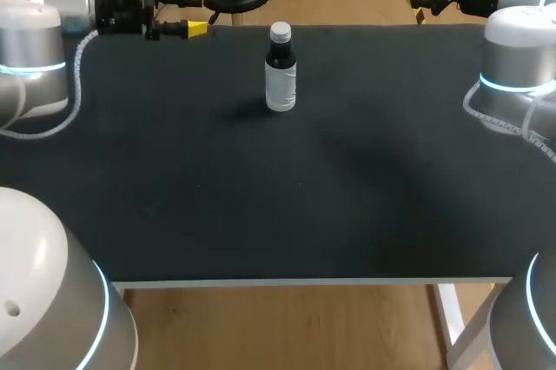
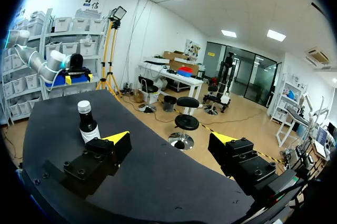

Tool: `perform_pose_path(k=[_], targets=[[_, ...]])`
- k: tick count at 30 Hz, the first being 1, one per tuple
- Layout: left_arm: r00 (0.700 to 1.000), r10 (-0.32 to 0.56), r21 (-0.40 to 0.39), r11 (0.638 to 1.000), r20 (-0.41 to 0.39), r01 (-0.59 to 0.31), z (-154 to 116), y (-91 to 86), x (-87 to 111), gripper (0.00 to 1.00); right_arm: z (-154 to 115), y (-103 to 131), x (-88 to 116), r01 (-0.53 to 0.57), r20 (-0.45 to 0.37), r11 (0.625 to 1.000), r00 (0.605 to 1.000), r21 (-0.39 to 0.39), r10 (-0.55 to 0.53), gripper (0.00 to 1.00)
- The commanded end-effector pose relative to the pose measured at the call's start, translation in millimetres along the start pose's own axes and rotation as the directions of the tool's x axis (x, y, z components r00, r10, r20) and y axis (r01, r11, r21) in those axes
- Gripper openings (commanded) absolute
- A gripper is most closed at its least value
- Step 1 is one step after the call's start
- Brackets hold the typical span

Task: Unscrew the bottle cap

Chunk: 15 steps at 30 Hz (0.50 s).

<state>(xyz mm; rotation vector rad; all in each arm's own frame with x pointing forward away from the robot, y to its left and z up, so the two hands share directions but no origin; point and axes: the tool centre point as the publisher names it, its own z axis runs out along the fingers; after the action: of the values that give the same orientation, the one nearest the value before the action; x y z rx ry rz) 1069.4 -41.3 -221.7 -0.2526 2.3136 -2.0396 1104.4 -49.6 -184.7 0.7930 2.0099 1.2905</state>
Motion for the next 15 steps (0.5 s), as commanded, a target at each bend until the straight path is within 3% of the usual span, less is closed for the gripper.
perform_pose_path(k=[1,9,15], targets=[[1.0,-0.001,0.0,1.0,-0.01,0.001,-0.1,0.6,-2.9,1.0,-0.2,-0.1,0.0,0.0,0.0,1.0,1.0,0.0,0.0,1.0],[1.0,-0.001,0.0,1.0,-0.01,0.001,-0.1,0.6,-2.9,1.0,-0.2,-0.1,0.0,0.0,0.0,1.0,1.0,0.0,0.0,1.0],[0.999,-0.008,0.005,1.0,-0.031,0.008,20.5,5.6,-1.3,1.0,-0.2,-0.1,0.0,0.0,0.0,1.0,1.0,0.0,0.0,1.0]])
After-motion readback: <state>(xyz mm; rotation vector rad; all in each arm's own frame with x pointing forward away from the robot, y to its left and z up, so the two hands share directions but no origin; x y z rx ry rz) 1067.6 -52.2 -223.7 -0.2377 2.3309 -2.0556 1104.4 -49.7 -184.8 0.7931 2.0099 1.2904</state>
